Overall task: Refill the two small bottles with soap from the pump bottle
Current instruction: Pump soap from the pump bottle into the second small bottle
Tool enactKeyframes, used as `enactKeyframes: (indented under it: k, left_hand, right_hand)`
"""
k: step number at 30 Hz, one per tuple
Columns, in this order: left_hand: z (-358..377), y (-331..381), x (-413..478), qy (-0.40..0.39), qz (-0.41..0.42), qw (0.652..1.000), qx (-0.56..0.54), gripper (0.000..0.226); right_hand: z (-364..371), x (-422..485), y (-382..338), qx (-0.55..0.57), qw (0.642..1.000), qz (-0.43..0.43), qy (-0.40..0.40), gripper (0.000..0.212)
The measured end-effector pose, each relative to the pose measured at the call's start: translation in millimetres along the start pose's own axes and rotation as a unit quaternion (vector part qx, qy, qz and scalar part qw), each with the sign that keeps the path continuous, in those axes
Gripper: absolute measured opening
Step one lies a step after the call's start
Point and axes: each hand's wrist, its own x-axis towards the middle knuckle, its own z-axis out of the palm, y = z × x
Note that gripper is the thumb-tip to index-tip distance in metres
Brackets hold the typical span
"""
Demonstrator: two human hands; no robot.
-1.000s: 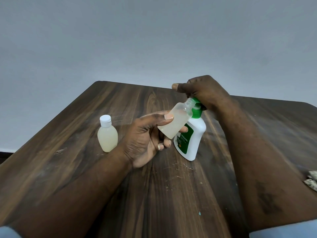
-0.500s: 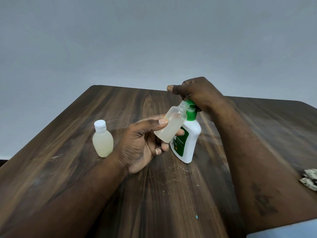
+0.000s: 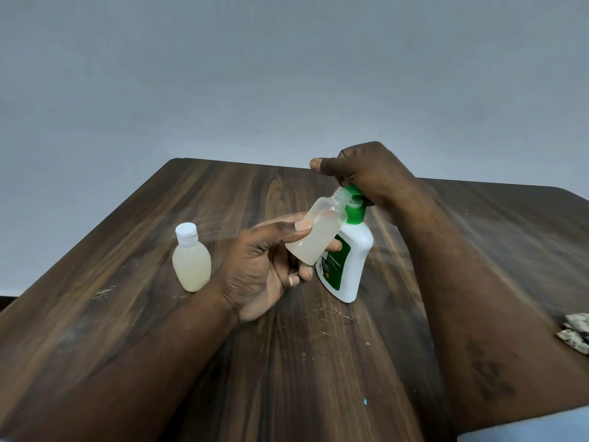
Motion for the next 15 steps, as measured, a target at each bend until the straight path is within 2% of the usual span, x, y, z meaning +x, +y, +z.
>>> enactKeyframes:
  k: [8, 15]
  left_hand:
    - [-2.3, -0.4, 0.1, 0.010, -0.004, 1.000, -0.004, 0.037]
    - [0.0, -1.0, 0.2, 0.005, -0.007, 1.000, -0.010, 0.031]
  right_hand:
    - [4.1, -1.2, 2.8, 0.020, 0.999, 0.021, -0.015, 0.050]
    - [1.4, -0.3, 2.1, 0.009, 1.000, 0.008, -0.010, 0.053]
